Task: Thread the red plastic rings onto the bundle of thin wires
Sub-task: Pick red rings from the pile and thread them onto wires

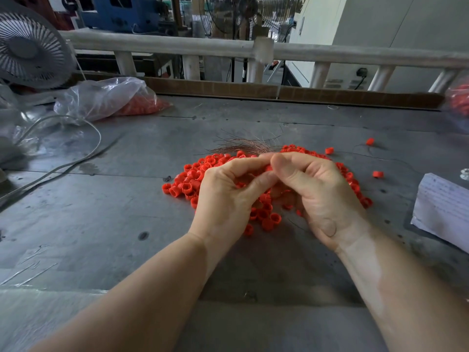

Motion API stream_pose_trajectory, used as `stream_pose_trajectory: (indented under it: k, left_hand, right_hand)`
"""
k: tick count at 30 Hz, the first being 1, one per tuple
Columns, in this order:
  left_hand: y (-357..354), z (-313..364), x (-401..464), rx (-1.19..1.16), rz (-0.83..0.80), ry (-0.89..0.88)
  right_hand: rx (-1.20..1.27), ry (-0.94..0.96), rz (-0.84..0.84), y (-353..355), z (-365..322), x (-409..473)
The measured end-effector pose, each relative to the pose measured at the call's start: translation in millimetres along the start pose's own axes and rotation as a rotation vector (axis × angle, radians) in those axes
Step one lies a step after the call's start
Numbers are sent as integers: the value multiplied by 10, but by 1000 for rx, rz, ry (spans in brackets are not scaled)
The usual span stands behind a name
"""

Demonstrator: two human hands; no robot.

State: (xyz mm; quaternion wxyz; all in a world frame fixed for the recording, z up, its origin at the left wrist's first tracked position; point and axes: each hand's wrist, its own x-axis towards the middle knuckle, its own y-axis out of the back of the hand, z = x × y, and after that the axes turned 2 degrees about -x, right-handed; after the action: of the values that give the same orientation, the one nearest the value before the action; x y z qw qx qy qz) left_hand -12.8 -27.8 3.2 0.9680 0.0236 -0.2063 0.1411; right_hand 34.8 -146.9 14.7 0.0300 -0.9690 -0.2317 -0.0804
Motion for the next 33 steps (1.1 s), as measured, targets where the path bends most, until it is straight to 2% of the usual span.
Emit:
stream_pose_trajectory:
  k: [3, 8, 16, 23, 28, 33]
  left_hand:
    - [13, 15, -3, 18, -9, 4]
    - [25, -2, -14, 41, 7, 29]
    - [42, -13, 0, 78, 12, 9]
    - [12, -60, 29, -41, -23, 16]
    - [17, -83, 28, -168, -48, 64]
    - [8, -79, 25, -274, -13, 90]
  right_hand:
    - [-97, 52, -3, -13, 3, -16]
    - [-111, 102, 59, -49, -21, -54]
    - [-104, 118, 38, -68, 9, -62]
    - [230, -138, -63, 16, -4, -1]
    - [364, -106, -46, 36, -10, 12]
    - [352, -61, 14, 78, 7, 34]
